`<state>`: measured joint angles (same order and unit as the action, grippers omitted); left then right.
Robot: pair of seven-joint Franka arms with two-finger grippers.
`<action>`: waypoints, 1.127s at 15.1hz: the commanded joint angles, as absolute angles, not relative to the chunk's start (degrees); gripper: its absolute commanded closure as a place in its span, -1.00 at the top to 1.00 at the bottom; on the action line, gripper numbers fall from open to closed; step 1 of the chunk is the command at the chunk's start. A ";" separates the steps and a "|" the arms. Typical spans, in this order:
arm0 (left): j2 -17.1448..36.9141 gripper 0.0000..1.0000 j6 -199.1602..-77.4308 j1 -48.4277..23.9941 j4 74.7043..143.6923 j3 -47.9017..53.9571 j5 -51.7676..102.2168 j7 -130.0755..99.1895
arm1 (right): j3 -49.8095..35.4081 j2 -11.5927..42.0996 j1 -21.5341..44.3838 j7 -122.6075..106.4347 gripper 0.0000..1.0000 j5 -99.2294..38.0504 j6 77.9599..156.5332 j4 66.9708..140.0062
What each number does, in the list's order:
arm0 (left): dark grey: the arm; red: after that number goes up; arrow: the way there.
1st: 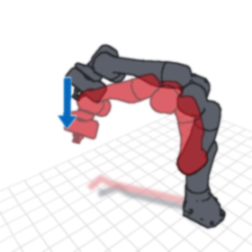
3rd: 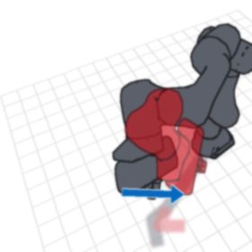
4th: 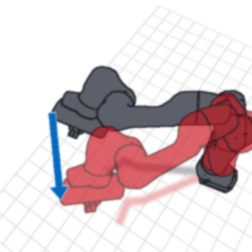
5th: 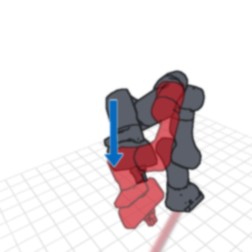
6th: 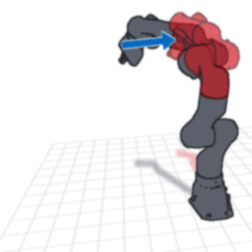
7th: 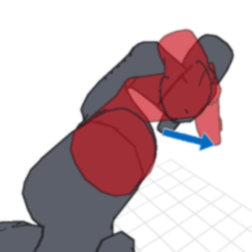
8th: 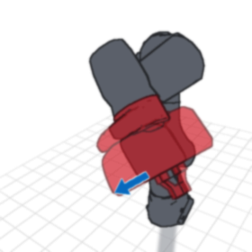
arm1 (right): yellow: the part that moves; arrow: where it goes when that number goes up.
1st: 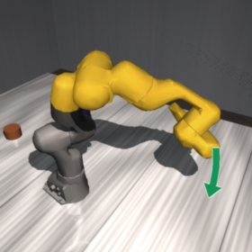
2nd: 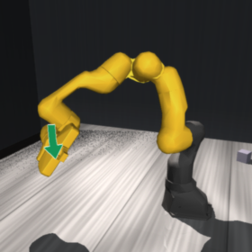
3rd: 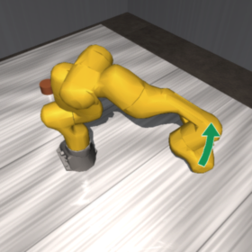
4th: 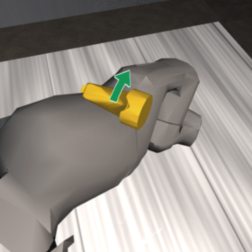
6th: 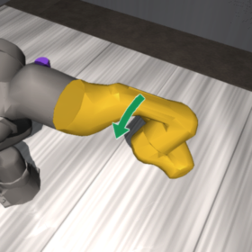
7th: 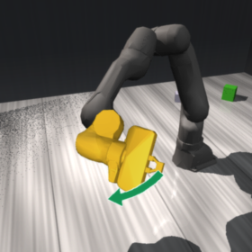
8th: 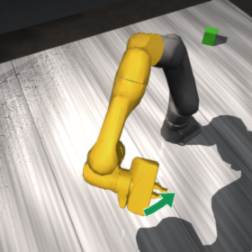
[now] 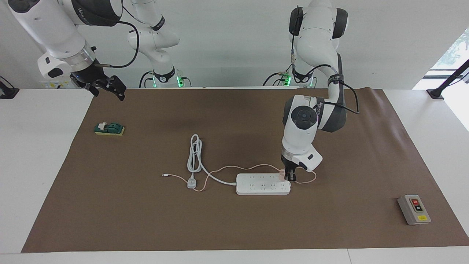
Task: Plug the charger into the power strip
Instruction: 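Push the pink plug into the power strip socket with the left gripper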
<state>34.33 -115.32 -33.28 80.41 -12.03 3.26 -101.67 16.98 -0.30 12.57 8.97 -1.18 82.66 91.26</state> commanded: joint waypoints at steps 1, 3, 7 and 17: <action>33.93 -1.00 -115.49 -34.19 82.97 -12.48 2.55 -100.46 | 16.88 -1.14 12.13 8.44 1.00 -2.11 82.27 91.76; 33.75 -1.00 -115.23 -34.19 83.49 -12.48 2.55 -100.37 | 16.88 -1.06 12.13 8.44 1.00 -2.11 82.27 91.76; 33.40 -1.00 -114.70 -34.19 83.67 -12.48 2.64 -100.46 | 16.88 -1.05 12.13 8.44 1.00 -2.11 82.27 91.76; 33.31 -1.00 -115.05 -34.19 84.73 -12.39 2.72 -100.46 | 16.88 -1.14 12.13 8.44 1.00 -2.11 82.27 91.76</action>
<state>33.66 -115.03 -33.44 81.39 -12.01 3.26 -101.02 16.98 -0.30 12.58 8.97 -1.18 82.66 91.26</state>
